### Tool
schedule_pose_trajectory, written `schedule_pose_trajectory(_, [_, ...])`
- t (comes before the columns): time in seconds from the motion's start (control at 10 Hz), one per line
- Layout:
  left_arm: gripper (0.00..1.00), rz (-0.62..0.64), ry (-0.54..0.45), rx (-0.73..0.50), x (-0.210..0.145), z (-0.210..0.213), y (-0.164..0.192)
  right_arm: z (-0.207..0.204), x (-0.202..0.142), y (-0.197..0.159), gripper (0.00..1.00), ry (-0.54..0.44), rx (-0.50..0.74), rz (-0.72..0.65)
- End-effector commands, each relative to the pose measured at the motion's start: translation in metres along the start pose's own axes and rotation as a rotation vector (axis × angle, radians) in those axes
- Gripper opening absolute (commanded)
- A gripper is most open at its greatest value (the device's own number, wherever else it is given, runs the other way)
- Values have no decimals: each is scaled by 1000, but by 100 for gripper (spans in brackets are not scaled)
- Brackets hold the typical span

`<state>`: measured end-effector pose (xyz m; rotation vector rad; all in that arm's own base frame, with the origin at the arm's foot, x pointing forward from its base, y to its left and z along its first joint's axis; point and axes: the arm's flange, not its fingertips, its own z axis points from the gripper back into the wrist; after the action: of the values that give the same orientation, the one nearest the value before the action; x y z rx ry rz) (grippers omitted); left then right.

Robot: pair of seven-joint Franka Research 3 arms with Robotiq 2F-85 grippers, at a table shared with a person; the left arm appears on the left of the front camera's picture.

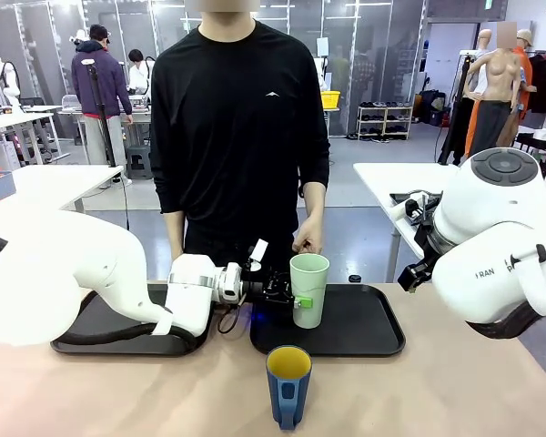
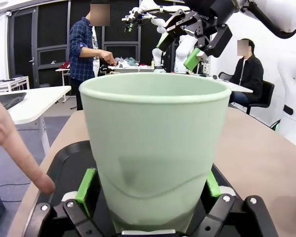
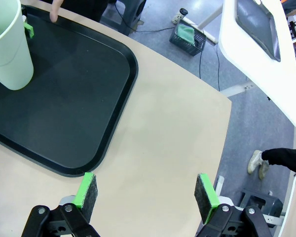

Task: Sort and store the cups by type.
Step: Place the picked Reusable plastic cup into the Flat Tray indicated by the person.

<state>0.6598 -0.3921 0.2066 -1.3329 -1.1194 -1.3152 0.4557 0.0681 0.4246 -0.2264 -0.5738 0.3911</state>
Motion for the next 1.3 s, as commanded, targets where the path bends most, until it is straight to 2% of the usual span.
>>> schedule_pose_trajectory(0.0, [100, 21, 36, 17, -11, 12, -5, -1, 0, 0, 100, 1, -2, 0])
schedule_pose_trajectory(0.8, [100, 3, 73, 134, 0, 54, -31, -1, 0, 0, 100, 1, -2, 0])
schedule_pose_trajectory(1.2, [100, -32, 61, 224, 16, 94, -55, -1, 0, 0, 100, 1, -2, 0])
